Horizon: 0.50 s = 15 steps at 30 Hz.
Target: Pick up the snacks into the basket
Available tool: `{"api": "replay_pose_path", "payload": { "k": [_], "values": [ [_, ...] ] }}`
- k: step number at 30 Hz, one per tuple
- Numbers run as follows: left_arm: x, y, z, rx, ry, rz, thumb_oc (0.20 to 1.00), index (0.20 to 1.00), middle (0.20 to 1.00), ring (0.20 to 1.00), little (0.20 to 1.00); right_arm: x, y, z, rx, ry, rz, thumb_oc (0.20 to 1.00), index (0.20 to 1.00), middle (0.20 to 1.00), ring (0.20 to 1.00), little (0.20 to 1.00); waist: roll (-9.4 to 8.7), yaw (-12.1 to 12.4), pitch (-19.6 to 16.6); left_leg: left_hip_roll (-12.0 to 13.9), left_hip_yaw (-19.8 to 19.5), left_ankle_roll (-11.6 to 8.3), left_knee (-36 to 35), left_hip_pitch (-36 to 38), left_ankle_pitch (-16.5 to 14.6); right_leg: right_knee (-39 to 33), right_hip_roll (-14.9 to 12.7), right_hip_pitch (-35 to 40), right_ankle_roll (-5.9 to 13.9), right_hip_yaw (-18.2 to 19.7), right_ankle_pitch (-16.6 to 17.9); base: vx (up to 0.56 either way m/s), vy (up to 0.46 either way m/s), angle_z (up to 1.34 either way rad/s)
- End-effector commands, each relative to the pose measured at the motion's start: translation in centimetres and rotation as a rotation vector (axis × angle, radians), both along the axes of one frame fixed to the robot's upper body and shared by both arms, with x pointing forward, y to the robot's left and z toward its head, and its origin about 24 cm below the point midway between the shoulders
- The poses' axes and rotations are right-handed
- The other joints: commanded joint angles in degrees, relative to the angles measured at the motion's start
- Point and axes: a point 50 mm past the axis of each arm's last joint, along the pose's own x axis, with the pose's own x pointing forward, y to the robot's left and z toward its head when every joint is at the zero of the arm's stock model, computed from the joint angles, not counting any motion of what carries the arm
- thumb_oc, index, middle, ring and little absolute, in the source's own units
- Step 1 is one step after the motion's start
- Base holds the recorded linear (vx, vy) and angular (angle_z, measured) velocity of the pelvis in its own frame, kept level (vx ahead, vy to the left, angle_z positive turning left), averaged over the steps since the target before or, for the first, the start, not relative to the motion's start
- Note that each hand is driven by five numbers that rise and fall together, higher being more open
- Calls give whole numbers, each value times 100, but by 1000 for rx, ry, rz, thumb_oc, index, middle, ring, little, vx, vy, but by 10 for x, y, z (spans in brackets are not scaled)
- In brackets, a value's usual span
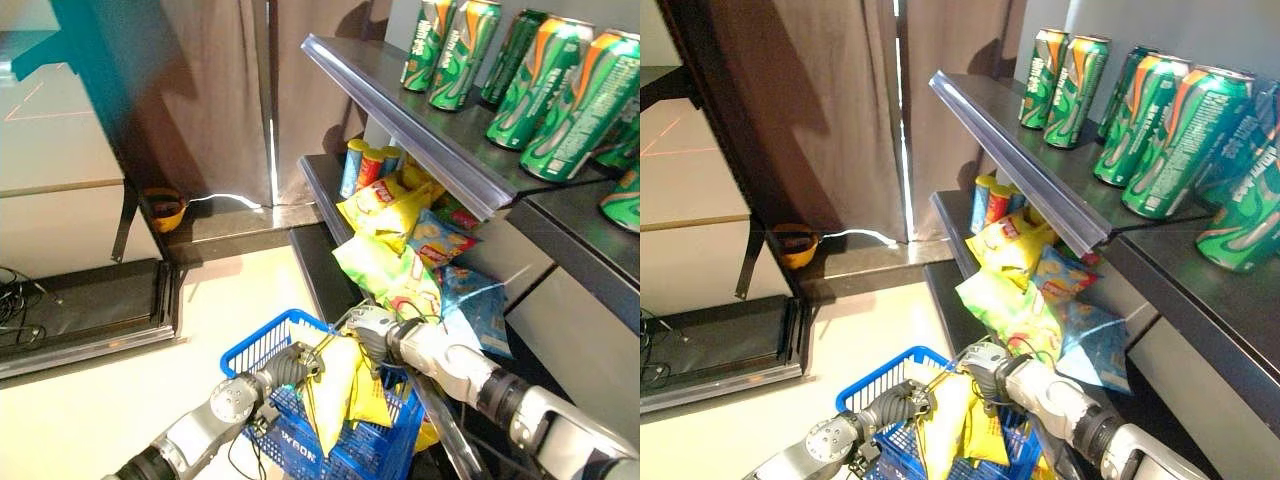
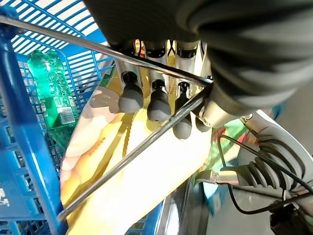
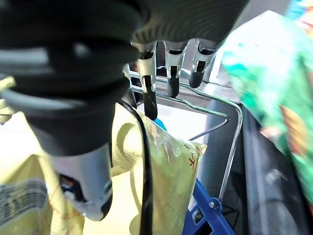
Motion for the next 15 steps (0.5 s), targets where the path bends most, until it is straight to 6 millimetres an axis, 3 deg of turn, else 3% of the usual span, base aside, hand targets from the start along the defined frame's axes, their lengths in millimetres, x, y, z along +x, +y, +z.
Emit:
{"api": "replay_pose_path", "payload": {
  "k": [1,4,6,8,12,15],
  "values": [
    [2,-81,165,-642,-575,-377,200,200,200,200,200,-12,68,35,217,-41,223,1000,1000,1000,1000,1000,-233,213,-478,-144,-1,96,444,142,-984,884,-343,-564,303,12,-92,4,11,33],
    [1,-79,167,-642,-584,-380,200,200,200,200,200,-9,65,44,258,-50,212,1000,1000,1000,1000,1000,-261,287,-509,-199,-130,88,469,99,-967,886,-379,-509,303,-136,-110,1,17,42],
    [2,-74,169,-643,-598,-359,200,200,200,200,200,-2,52,52,370,-59,135,1000,1000,1000,1000,1000,-263,292,-510,-220,-194,97,495,62,-951,896,-405,-502,307,-201,-104,-14,27,28],
    [3,-73,168,-638,-600,-349,200,200,200,200,200,6,35,33,396,-16,7,1000,1000,1000,1000,1000,-254,320,-523,-258,-244,100,528,29,-939,917,-427,-495,307,-252,-102,-14,33,23],
    [3,-74,170,-625,-609,-368,200,200,200,200,200,-4,51,10,233,60,77,1000,1000,1000,1000,1000,-271,420,-525,-292,-358,75,553,-1,-947,956,-436,-477,285,-347,-139,-10,11,10],
    [2,-66,168,-637,-601,-333,200,200,200,200,200,-3,49,10,265,67,50,1000,1000,1000,1000,1000,-280,456,-532,-316,-400,86,575,-21,-951,936,-445,-478,287,-376,-127,-2,8,13]
  ]
}}
